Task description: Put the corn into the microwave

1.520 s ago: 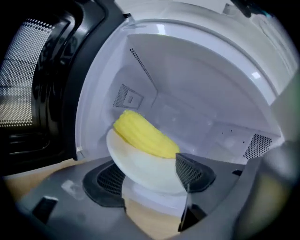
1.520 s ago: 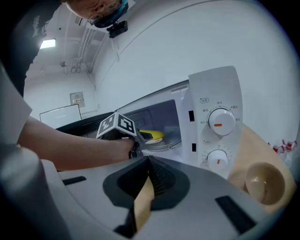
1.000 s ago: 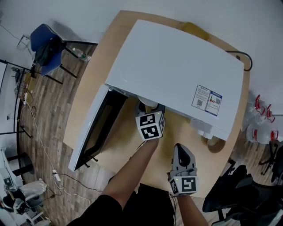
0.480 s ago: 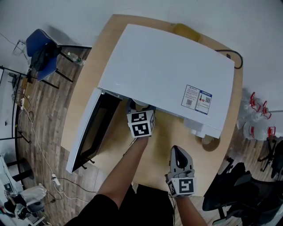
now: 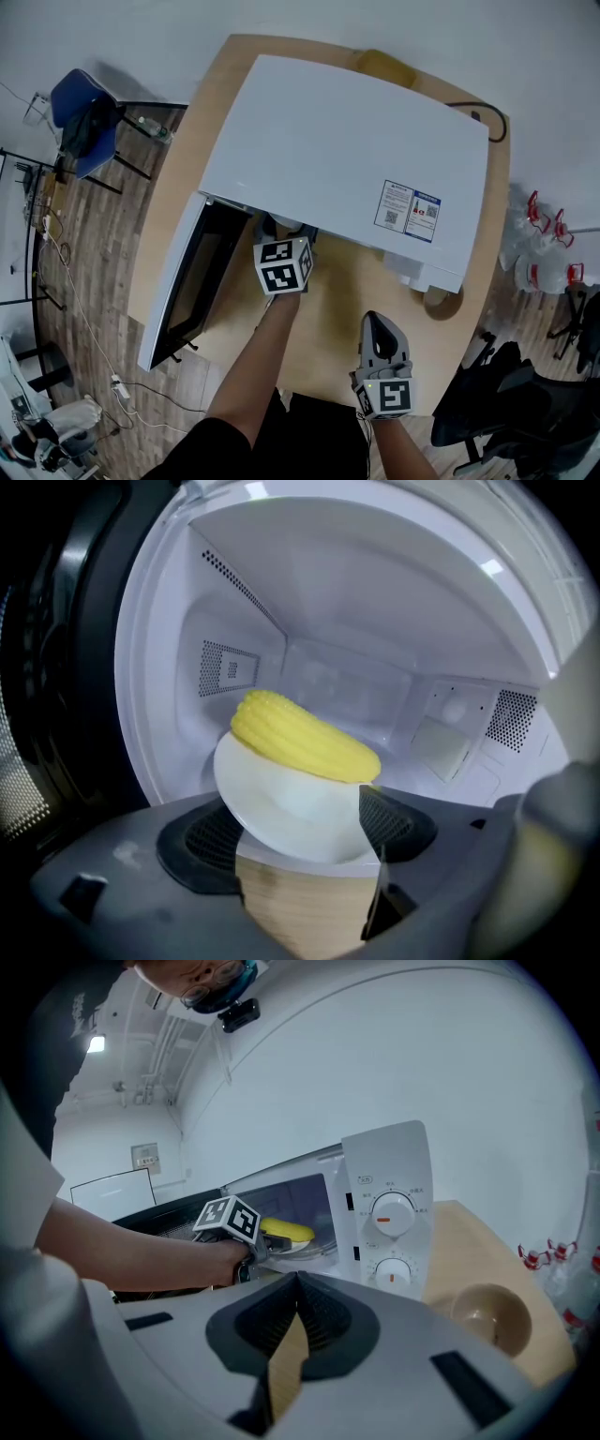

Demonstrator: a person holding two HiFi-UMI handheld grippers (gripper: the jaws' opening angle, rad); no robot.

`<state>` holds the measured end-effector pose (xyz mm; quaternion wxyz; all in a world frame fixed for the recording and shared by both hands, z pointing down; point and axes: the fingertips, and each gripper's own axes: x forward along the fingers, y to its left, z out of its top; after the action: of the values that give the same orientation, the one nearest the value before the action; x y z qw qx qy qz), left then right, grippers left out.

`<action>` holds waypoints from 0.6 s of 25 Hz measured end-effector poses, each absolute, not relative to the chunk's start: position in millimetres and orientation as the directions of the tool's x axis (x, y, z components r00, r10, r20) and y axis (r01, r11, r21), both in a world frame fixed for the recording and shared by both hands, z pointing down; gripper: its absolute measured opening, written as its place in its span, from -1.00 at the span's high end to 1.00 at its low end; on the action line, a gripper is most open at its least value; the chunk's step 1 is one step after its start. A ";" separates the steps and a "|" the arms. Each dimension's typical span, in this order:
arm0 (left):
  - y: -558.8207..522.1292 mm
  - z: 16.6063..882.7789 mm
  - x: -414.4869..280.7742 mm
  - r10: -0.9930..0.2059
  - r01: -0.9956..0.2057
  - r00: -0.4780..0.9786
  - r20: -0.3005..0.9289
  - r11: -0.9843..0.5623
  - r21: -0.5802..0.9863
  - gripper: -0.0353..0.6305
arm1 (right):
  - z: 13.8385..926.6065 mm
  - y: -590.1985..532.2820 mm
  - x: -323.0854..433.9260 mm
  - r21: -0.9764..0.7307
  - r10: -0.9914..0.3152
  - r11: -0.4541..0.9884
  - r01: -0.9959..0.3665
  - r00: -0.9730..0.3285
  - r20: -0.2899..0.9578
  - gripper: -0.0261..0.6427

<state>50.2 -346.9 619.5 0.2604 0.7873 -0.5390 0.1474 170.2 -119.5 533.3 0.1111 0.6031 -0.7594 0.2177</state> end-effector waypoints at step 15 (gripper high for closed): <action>-346.1 618.4 50.5 -0.722 -0.877 0.473 0.505 -0.331 0.348 -0.18 | 526.9 -118.4 153.1 -0.215 -0.862 0.217 -0.952 -0.290 0.415 0.74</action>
<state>50.5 -346.1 618.4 0.2968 0.8052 -0.4966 0.1306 153.1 -118.4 526.9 0.1034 0.5868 -0.7731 0.2176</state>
